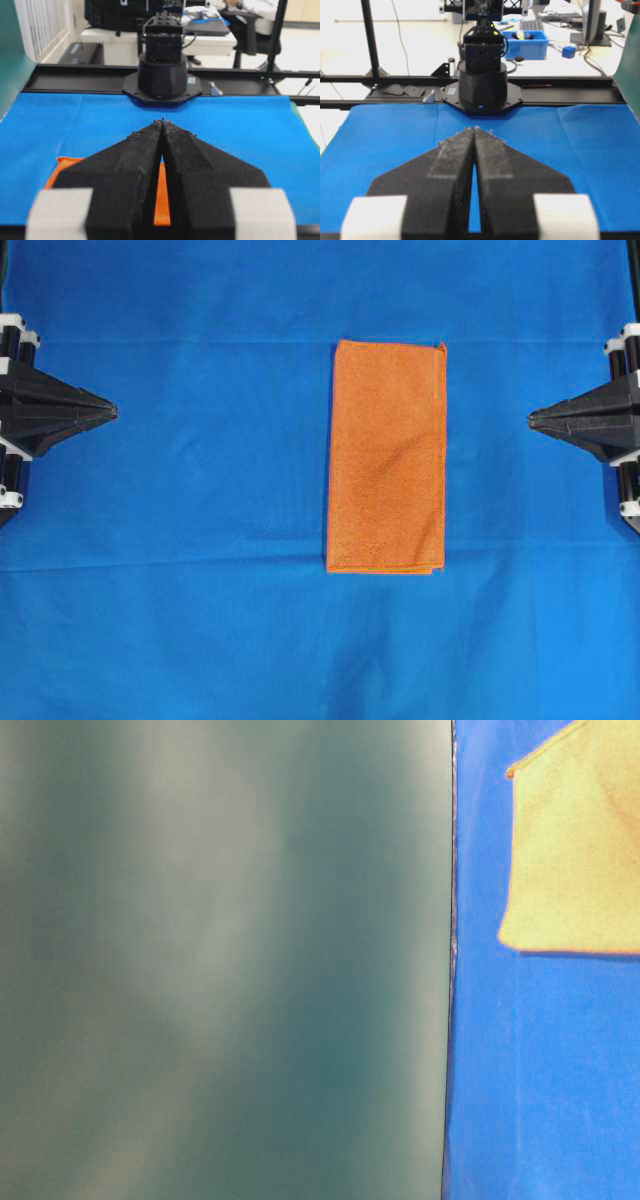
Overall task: Fold a vertical towel.
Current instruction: 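Move both grippers toward the top corners of the orange towel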
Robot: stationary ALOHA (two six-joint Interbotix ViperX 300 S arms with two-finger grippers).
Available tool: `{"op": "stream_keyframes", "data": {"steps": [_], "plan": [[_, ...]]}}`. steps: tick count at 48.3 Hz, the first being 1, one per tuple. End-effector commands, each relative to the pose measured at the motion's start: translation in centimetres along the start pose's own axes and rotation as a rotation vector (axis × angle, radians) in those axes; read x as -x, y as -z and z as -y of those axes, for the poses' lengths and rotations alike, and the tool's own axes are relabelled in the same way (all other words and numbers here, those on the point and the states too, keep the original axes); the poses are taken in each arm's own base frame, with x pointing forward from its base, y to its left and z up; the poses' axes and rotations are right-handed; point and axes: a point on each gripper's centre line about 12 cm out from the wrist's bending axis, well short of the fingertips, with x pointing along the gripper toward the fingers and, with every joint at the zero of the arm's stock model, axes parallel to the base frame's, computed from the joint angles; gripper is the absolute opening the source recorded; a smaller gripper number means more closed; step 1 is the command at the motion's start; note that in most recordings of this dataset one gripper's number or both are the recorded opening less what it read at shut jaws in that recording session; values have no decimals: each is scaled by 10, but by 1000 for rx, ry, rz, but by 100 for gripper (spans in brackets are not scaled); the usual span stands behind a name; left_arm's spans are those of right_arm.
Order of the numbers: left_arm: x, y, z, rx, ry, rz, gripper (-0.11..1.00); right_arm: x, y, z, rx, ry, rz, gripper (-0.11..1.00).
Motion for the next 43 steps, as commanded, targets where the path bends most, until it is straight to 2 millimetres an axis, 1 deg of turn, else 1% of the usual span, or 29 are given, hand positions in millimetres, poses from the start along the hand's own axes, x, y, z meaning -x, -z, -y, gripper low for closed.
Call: {"op": "stream_keyframes", "data": {"steps": [1,8,14,19,23,32,34,38,40,43], "plan": [[-9,-5,1,68,-2,-2,0,-4,-10,1,-13,3,20,0],[-24,-3,-2,76,-14,-24,0,-9,-8,6,-17,28,-50,0],[-47,3,-10,80,-51,-59,0,-14,0,16,-37,80,-126,0],[-64,14,-24,87,-104,-104,0,-18,8,29,-60,141,-172,0],[-82,23,-37,101,-148,-142,0,-21,19,44,-77,208,-216,0],[-117,45,-58,113,-203,-228,1,-26,45,75,-117,335,-320,0],[-124,51,-64,116,-219,-245,4,-27,51,81,-122,358,-347,1],[-138,68,-77,124,-250,-290,22,-30,66,96,-139,409,-420,2],[-146,76,-84,128,-263,-309,34,-31,74,103,-149,432,-455,11],[-159,90,-94,132,-284,-343,52,-33,84,113,-162,462,-505,30]]}}
